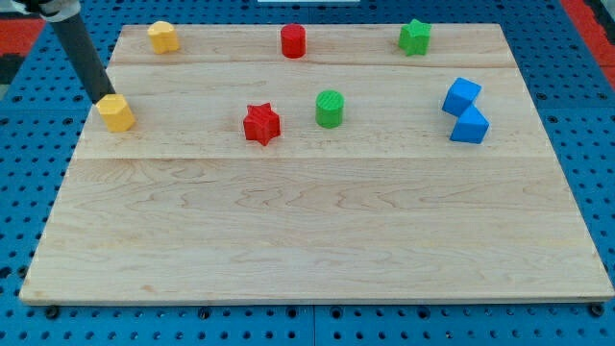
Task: Push the blue cube along with the blue triangle a bit left and down
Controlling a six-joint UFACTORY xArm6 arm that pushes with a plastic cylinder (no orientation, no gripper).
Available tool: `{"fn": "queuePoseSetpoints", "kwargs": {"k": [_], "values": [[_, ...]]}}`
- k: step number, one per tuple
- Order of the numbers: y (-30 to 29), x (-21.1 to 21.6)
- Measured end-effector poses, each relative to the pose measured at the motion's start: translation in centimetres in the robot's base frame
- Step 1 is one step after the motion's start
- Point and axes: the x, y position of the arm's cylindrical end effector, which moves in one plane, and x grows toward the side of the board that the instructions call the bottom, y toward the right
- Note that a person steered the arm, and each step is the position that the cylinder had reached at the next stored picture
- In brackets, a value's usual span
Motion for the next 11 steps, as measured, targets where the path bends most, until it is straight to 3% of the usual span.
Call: {"fn": "queuePoseSetpoints", "kwargs": {"k": [3,5,7,9,10,11], "values": [[0.1,0.0],[15.3,-2.9],[22.9,0.9],[36.9,-4.6],[46.8,-5.0],[48.3,-0.7]]}}
